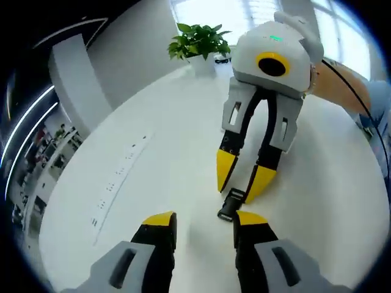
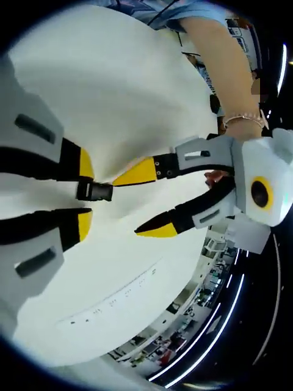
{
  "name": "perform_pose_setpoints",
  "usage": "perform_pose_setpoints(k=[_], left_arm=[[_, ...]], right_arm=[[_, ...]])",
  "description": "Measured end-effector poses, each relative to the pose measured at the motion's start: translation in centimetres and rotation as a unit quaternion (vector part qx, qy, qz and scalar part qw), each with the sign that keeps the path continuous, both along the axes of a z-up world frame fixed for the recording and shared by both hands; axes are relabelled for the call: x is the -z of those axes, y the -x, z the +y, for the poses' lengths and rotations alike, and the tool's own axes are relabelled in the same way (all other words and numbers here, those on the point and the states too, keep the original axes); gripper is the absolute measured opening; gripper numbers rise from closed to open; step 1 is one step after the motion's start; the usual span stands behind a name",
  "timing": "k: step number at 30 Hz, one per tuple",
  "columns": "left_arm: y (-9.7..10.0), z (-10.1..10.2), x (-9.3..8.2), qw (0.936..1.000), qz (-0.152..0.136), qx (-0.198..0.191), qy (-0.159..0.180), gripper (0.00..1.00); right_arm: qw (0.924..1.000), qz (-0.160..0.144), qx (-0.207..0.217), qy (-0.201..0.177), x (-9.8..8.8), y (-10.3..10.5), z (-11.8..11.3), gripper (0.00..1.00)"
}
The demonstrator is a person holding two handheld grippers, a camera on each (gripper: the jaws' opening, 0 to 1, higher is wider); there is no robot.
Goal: Snap the two parts of the plastic buckle together until the buckle closes and remains connected.
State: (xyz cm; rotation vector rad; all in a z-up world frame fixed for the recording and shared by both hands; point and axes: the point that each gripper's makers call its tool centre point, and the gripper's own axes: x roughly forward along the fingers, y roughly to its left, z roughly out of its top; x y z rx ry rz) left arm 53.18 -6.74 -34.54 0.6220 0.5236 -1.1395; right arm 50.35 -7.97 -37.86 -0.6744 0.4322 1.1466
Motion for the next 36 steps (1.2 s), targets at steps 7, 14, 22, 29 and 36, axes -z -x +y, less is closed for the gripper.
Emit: perform_pose_setpoints(k=[7, 14, 22, 29, 36], left_arm=[[-0.7, 1.0, -4.1, 0.9973, -0.039, -0.047, 0.04, 0.48], [-0.1, 2.3, -8.3, 0.9806, -0.059, -0.119, 0.144, 0.55], [4.1, 5.9, -14.7, 0.9451, -0.078, -0.177, 0.263, 0.56], [9.8, 9.6, -18.9, 0.9088, -0.163, -0.208, 0.323, 0.58], [14.7, 11.8, -19.1, 0.8824, -0.228, -0.227, 0.344, 0.68]], right_arm=[[0.9988, -0.018, 0.036, 0.026, 0.0, -0.7, -0.5, 0.22], [0.9918, -0.055, 0.084, -0.079, -5.0, -0.7, -0.2, 0.29], [0.9754, -0.084, 0.115, -0.168, -10.3, 1.4, -2.4, 0.41], [0.9271, -0.156, 0.181, -0.289, -17.5, 5.0, -6.3, 0.45], [0.9096, -0.19, 0.216, -0.299, -19.0, 8.9, -9.1, 0.53]])
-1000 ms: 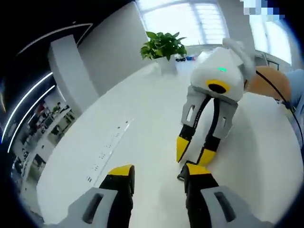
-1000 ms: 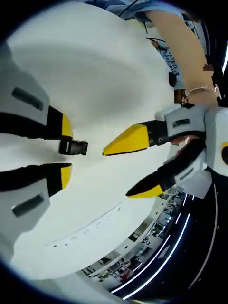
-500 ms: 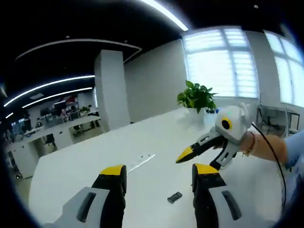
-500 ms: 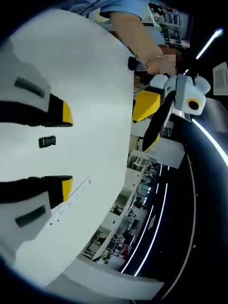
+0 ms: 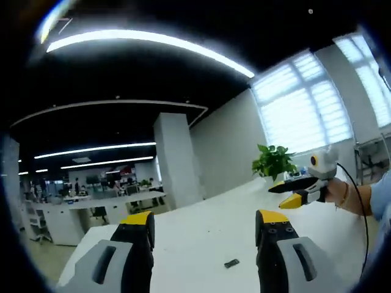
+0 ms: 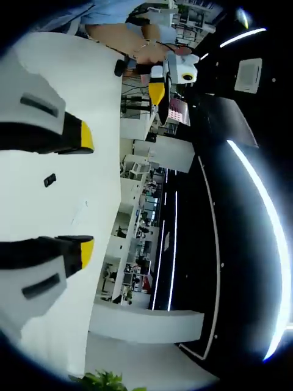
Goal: Snap the two parts of the plastic buckle together until the buckle closes and remains connected.
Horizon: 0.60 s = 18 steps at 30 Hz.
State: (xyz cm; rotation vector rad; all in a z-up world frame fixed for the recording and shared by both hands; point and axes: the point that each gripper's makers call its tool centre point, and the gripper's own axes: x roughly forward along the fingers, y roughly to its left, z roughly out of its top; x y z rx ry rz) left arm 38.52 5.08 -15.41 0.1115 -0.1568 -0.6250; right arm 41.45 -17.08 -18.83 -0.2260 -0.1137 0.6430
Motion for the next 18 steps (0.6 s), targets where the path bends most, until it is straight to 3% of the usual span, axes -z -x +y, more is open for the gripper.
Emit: perform_pose_setpoints(k=[3, 6, 9, 14, 18], left_arm=[[1.3, 1.6, 0.3, 0.9996, -0.016, -0.025, 0.002, 0.69], [2.0, 3.3, 1.6, 0.999, -0.004, -0.042, 0.01, 0.71], [2.5, 5.8, 2.6, 0.9953, 0.0, -0.076, 0.06, 0.71], [2.4, 8.4, 4.8, 0.9887, -0.005, -0.141, 0.05, 0.72], [1.8, 9.9, 6.3, 0.9801, -0.017, -0.192, 0.049, 0.72]], right_arm=[[0.9995, -0.03, 0.013, 0.003, -1.0, 2.2, -1.2, 0.53], [0.9978, -0.05, 0.041, -0.016, -1.5, 3.9, -3.0, 0.53], [0.994, -0.054, 0.095, -0.003, 0.2, 5.3, -5.4, 0.53], [0.9879, -0.053, 0.138, -0.047, 1.7, 6.6, -8.7, 0.52], [0.9732, -0.081, 0.208, -0.055, 2.7, 6.8, -12.3, 0.48]])
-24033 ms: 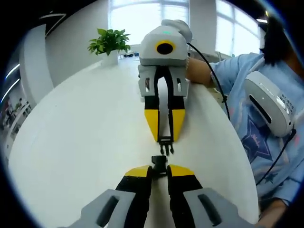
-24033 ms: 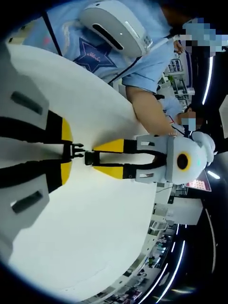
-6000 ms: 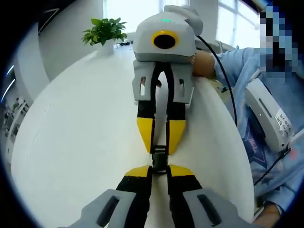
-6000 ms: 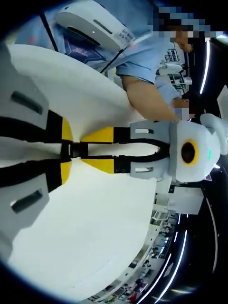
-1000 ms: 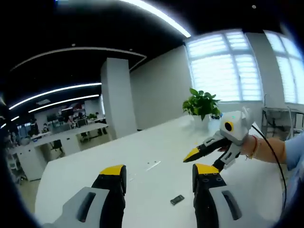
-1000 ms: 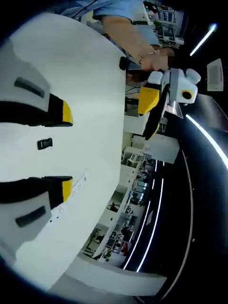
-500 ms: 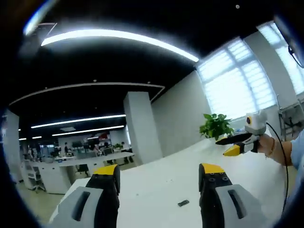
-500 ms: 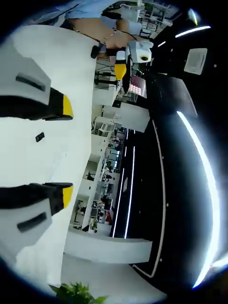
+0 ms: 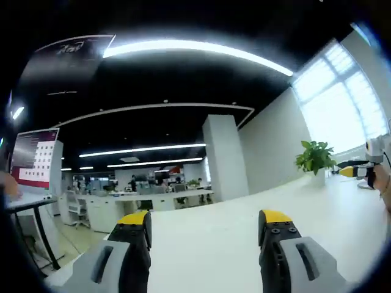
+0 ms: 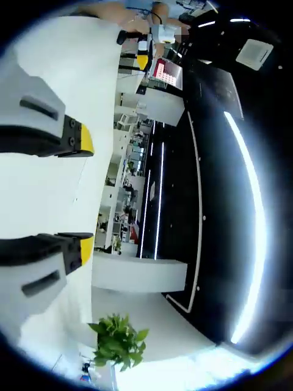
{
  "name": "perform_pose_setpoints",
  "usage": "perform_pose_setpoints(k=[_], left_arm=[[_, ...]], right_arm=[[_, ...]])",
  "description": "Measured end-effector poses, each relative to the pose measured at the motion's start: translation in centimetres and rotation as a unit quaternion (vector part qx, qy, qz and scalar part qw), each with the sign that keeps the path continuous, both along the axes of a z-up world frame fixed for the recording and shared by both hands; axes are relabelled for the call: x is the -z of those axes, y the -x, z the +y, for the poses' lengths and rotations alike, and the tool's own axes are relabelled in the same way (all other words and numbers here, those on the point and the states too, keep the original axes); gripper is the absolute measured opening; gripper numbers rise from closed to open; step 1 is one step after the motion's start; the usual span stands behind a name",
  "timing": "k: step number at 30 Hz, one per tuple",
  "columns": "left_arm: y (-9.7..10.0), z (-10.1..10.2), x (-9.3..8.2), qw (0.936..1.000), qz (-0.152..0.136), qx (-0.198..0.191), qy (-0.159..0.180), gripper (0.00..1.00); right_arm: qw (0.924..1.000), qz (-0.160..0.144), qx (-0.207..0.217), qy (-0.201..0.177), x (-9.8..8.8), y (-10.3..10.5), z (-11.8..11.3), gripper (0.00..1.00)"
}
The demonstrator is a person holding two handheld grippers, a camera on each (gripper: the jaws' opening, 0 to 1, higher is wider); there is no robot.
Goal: Snap the two parts of the plastic buckle together until the buckle closes and remains connected.
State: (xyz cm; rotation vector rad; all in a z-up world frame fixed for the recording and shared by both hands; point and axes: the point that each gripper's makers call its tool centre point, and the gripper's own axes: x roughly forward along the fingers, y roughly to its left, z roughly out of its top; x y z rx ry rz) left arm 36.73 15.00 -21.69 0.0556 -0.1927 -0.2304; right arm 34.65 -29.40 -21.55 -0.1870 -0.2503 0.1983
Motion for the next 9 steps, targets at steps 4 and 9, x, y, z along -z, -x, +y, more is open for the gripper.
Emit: perform_pose_setpoints(k=[4, 9], left_arm=[[-1.0, 0.7, 2.4, 0.9992, 0.015, -0.03, -0.02, 0.73], [-1.3, 0.8, 4.0, 0.998, 0.035, -0.038, -0.036, 0.73]], right_arm=[[0.9989, 0.019, 0.041, -0.012, 2.3, -0.3, -1.9, 0.47], [0.9963, 0.055, 0.066, 0.006, 3.7, -0.8, -2.7, 0.47]])
